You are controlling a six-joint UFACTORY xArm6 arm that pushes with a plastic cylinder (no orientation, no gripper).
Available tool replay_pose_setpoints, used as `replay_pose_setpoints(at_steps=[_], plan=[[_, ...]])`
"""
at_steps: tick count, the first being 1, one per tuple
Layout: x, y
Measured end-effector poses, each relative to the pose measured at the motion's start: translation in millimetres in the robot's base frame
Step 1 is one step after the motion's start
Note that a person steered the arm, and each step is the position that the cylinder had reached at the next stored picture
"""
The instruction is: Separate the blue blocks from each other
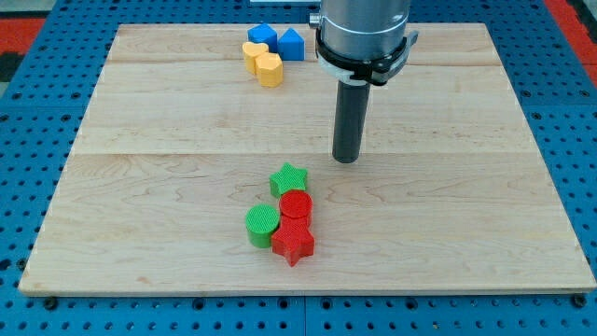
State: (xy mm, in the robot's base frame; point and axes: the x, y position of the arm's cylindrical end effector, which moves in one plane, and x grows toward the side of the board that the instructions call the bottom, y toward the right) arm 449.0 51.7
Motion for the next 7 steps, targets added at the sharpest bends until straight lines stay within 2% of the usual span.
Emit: replay_pose_setpoints(at_steps=[1, 3, 5, 6, 7], plan=[[-9.8, -6.8], [-76.2, -32.4], [-125.8, 53.3], [-174.8, 69.5], [-197.4, 55.6]])
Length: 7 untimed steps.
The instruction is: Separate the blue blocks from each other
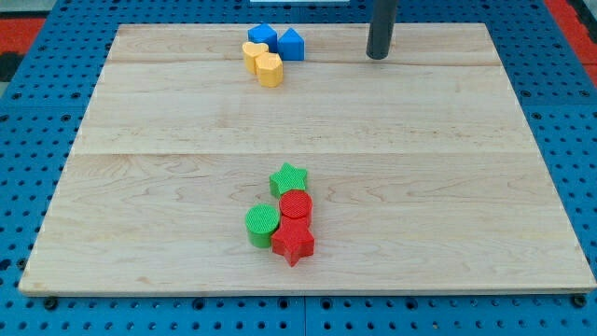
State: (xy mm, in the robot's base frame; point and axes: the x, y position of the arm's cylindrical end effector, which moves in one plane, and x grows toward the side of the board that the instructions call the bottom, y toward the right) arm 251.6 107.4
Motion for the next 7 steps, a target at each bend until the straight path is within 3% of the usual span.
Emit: replay_pose_setpoints(at_steps=[2, 4, 7], plan=[[-3.4, -0.4], [-39.3, -35.3], [-45.1, -135.0]])
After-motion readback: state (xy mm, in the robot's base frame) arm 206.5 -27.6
